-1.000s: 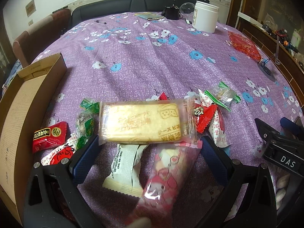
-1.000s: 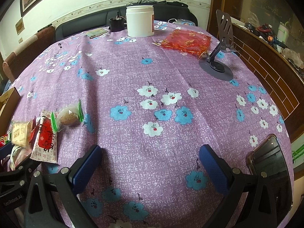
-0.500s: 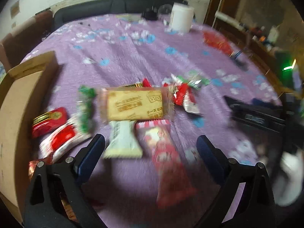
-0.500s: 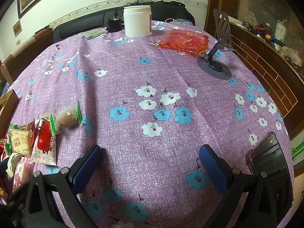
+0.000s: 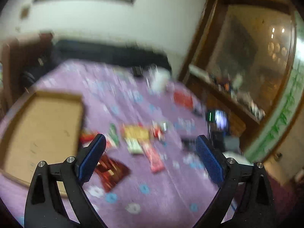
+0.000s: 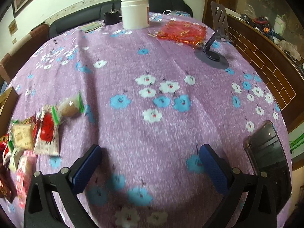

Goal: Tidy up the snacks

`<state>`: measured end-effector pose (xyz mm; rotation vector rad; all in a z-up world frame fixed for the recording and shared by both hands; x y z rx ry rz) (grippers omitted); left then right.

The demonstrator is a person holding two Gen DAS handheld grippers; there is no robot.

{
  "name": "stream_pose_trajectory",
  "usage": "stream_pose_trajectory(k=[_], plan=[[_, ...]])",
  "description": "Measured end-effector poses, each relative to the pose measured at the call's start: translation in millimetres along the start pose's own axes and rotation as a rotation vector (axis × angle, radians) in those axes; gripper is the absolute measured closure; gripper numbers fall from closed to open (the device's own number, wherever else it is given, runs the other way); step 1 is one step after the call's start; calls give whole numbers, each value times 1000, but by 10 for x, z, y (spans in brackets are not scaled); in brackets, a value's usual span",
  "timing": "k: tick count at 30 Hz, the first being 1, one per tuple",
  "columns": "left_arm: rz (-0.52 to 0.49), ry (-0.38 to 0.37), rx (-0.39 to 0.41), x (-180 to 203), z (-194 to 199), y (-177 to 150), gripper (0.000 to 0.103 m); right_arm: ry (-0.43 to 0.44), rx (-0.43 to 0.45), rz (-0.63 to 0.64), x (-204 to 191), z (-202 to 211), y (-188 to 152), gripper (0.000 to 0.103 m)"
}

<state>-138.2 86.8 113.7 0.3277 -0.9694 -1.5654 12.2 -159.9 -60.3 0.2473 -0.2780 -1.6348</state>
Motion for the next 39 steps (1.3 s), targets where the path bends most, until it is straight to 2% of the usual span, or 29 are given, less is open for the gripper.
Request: stream_pose_trajectory(k=[1,2,3,4,6,9,11,13,14,15,16,17,18,19,20,23,27,29,30,33,34,36,37,39], plan=[[-2,8,70,16,190,46,6,1,1,6,-7,8,-31,0],[-10,0,98,38,292,61,3,2,4,8,-9,14,-58,0],[-17,-15,81,34,296,49,1,1,6,9,-11,22,-84,0],[-23,-42,16,63,209,4,1,2,7,10,-15,29,-110,0],[-2,-13,-64,54,39,-132,2,0,2,5,-7,43,-152,0],[0,88,-22,19,118,-166,2,-2,-4,-17,19,102,-274,0],[1,145,94,17,456,-25,2,11,27,-18,34,211,-387,2],[10,142,270,-14,1029,39,2,-1,89,3,32,414,-483,3],[18,103,398,4,1341,56,1,-8,146,16,33,588,-534,3],[26,13,522,14,1605,17,0,-15,201,20,39,751,-567,3],[25,-87,589,25,1746,-36,0,-26,263,19,52,935,-601,3],[18,-102,544,55,1721,-36,0,-28,331,15,69,1130,-640,3],[0,-73,475,88,1643,-26,0,-20,402,8,93,1327,-681,3],[-29,-32,409,125,1549,-14,0,-13,449,-2,118,1470,-706,3],[-27,34,375,131,1477,-20,0,-10,486,-20,149,1619,-725,3],[14,115,331,88,1460,17,0,32,551,-36,175,2023,-742,3],[19,139,341,164,1687,164,0,-14,666,26,87,2640,-751,3],[2,125,320,216,1821,448,0,-35,709,58,24,2944,-659,3],[-5,136,314,264,1905,584,0,-26,724,64,6,3107,-611,3],[-25,237,278,352,2044,1067,0,49,738,63,-1,3537,-428,1],[-13,276,294,324,2076,1172,0,73,742,62,-2,3638,-387,0],[19,289,320,208,1968,1116,0,115,737,66,-13,3672,-332,0],[24,273,288,153,1804,1025,0,137,723,75,-26,3618,-311,0],[16,271,88,3,1168,676,3,163,697,81,-54,3451,-325,0]])
Point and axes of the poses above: each gripper's, at about its wrist camera, not at the fingertips, and z roughly against the way its jaws point, x to its right, y to its top, the point moved 5 cm from there along -z, roughly the way its jaws point, and after that the axes turned 15 degrees about -x, right-handed, at the moved point
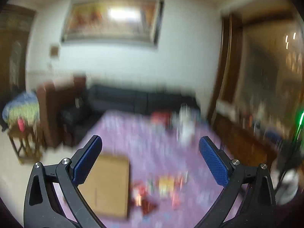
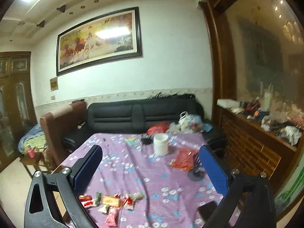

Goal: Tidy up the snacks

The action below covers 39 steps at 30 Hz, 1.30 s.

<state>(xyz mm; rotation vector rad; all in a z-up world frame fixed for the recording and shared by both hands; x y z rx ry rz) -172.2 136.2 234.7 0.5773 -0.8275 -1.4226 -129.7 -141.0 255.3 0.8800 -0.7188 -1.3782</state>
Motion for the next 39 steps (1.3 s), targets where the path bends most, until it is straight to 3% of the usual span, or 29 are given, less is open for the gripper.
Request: stream_pose_trajectory(k=[4,8,9,10,11,12,13,18,22,24,25,26,28,34,37,39], plan=[[50,-52,-122,-116,-624,-374,6,45,-176,24,-93,-634,-394,0],[104,-152,-72,-288,-826,-374,6,122,-352,39,-260,-1343,-907,2],[126,-174,-117,-325,-921,-408,6,145,-383,38,-304,-1459,-1033,3],[142,-198,-228,-352,-1165,-555,6,177,-425,41,-369,-1613,-1164,7],[122,-218,-317,-305,-1350,-652,11,202,-457,41,-401,-1717,-1283,13],[109,-225,-364,-294,-1469,-730,24,228,-496,43,-460,-1846,-1390,16],[108,-214,-412,-309,-1624,-863,27,254,-540,46,-524,-1976,-1506,22],[166,-215,-488,-450,-1912,-1145,28,302,-669,80,-848,-2341,-1965,24],[140,-178,-493,-443,-1980,-1136,28,287,-692,126,-1014,-2456,-2103,26],[84,-153,-486,-344,-2010,-1178,28,283,-702,127,-1046,-2515,-2148,35],[42,-135,-478,-263,-2015,-1188,28,280,-708,128,-1051,-2540,-2176,44],[5,-118,-470,-206,-2020,-1202,28,261,-688,138,-1055,-2559,-2159,60],[-67,-89,-457,-102,-2029,-1232,28,251,-685,149,-1034,-2569,-2145,72],[-213,2,-485,110,-2280,-1348,28,250,-648,61,-754,-2643,-2086,74],[-230,-35,-540,178,-2387,-1441,34,262,-633,42,-714,-2651,-2072,74],[-255,-125,-576,288,-2400,-1501,39,252,-625,56,-742,-2644,-2071,74]])
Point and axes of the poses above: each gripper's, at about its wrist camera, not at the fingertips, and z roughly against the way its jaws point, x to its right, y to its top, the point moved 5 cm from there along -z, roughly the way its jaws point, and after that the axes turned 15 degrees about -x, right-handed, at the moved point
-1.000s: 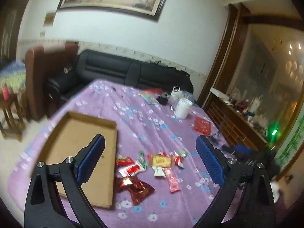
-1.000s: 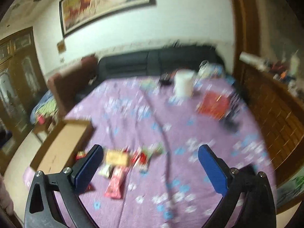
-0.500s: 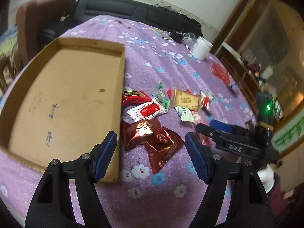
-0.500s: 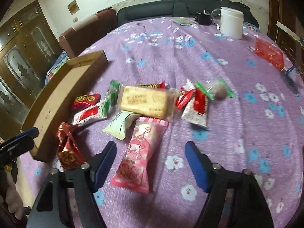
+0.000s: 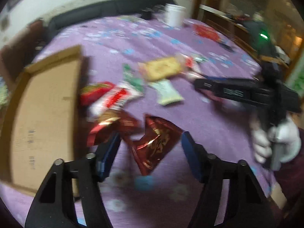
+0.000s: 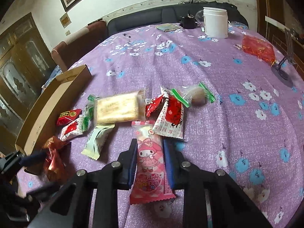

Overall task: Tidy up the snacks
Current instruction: 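Grasp the red-gold foil candy with the left gripper while the right grasps the pink bar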

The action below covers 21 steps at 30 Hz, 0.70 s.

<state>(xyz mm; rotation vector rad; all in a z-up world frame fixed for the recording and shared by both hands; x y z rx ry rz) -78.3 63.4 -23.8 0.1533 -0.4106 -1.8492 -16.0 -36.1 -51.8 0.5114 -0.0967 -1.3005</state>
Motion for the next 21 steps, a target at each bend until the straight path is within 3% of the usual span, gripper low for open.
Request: stream_pose_trajectory(k=[2,7,15,17,18,21], plan=[[-36,-40,14,98,53,-12,40,-12,2,9,-16,-5,7,73],[-75,0,71,141,196,14,39,8,4,-1,11,-3,6,73],[-129,83,-13,275,-210,-3,41,3,8,1,5,-1,-2,73],[-94,53,-12,246,-252,12,47,-1,9,1,2,1,-5,73],[-82,39,-13,234,-250,13,58,-4,10,2,-1,2,-7,73],[-27,-17,5,148,-159,4,58,-18,21,7,-17,24,-24,75]])
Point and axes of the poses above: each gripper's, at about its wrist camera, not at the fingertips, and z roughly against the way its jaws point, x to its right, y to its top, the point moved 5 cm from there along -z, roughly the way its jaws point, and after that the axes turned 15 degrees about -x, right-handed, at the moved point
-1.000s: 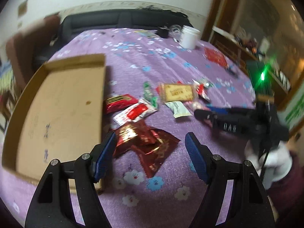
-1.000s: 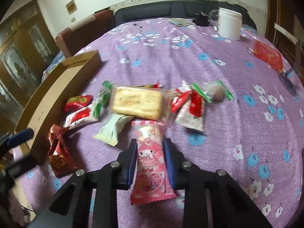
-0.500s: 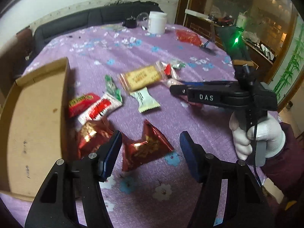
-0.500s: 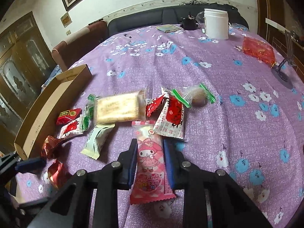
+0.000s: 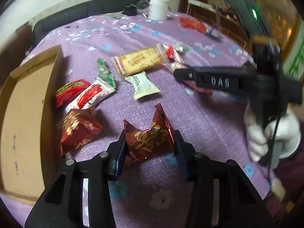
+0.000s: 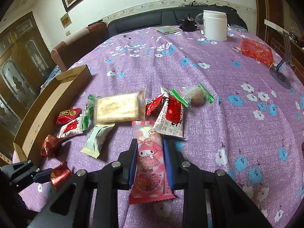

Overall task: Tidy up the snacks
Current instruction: 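Grasp the red-gold foil candy with the left gripper while the right grasps the pink bar, then carry both snacks over the box lid and open both grippers to drop them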

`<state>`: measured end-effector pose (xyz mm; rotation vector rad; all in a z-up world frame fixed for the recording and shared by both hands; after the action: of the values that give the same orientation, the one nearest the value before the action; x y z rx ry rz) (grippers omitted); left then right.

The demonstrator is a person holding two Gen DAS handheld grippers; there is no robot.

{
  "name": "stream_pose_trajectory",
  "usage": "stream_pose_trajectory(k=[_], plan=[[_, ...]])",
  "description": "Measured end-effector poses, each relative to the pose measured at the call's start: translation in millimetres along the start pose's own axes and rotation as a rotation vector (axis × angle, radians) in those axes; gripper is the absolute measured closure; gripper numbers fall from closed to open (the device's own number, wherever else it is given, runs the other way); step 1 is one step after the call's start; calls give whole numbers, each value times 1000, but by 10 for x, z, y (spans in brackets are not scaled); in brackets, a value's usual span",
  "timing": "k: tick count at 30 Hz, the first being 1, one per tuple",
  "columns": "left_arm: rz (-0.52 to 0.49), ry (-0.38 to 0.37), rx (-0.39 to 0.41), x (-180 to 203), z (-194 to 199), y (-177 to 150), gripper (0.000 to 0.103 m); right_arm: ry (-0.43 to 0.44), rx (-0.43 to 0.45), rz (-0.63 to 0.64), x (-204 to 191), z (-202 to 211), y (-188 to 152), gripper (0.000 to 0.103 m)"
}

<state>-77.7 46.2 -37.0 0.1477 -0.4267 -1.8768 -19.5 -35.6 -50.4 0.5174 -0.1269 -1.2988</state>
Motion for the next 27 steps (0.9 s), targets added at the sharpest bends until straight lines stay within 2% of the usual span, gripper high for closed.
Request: stream_pose_trajectory(k=[7,10,13,20,27], plan=[[98,-93,150,-275,642,-118,58,28,56,2,-95,259,-116,76],[172,-83,218,-571,925,-182,58,43,79,22,-231,421,-167,76],[254,-46,253,-900,1076,-301,58,56,96,72,-466,574,-151,76],[411,17,267,-1573,1235,-595,58,151,72,184,-1153,639,-42,76],[469,85,207,-1961,1083,-654,58,263,-15,278,-1927,403,116,76]])
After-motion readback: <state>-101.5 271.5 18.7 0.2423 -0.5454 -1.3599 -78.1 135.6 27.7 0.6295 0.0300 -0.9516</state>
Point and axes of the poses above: each gripper's, at about its wrist camera, not at the fingertips, and z roughly against the way its jaws point, x to its right, y to its top, the point moved 5 cm from there along -z, roughly the way its jaws point, and after that the axes turned 15 degrees about -x, right-handed, at the moved point
